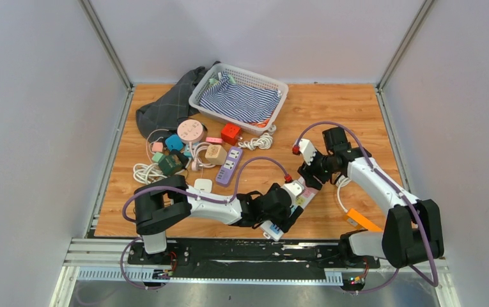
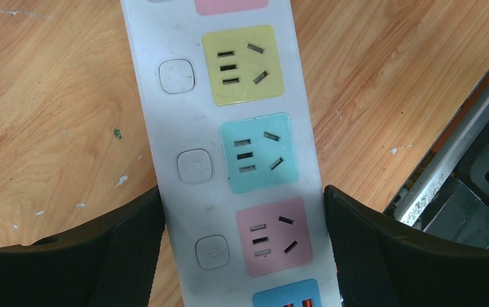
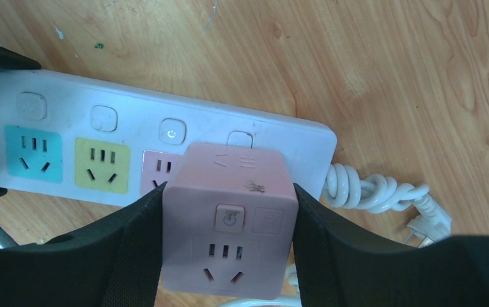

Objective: Pull the plug off the socket
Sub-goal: Remove the plug from the socket.

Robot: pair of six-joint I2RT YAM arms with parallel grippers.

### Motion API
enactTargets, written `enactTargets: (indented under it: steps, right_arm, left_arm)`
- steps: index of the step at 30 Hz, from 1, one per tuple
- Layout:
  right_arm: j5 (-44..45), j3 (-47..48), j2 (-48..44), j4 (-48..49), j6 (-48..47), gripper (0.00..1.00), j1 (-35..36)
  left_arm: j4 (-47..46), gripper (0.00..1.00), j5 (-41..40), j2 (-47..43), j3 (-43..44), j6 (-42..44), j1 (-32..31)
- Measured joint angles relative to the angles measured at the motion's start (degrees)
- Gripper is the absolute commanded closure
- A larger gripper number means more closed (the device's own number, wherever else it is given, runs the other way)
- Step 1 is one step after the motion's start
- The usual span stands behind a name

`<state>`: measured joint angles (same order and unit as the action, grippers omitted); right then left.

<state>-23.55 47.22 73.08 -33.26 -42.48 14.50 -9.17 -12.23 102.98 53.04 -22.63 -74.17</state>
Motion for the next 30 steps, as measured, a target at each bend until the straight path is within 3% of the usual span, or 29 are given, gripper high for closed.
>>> enactTargets:
  steps: [13, 30]
  right_arm:
    - [-2.9, 0.4, 0.7, -1.7, 2.4, 1.00, -5.6]
    - [-2.9, -0.4, -0.5, -0.6, -0.8, 1.00, -1.9]
  left_arm:
    - [-0.9, 1.00, 0.6, 0.0, 0.0, 1.9, 0.0]
    - [-0.3, 1.00, 0.6, 0.0, -0.1, 0.4, -0.1]
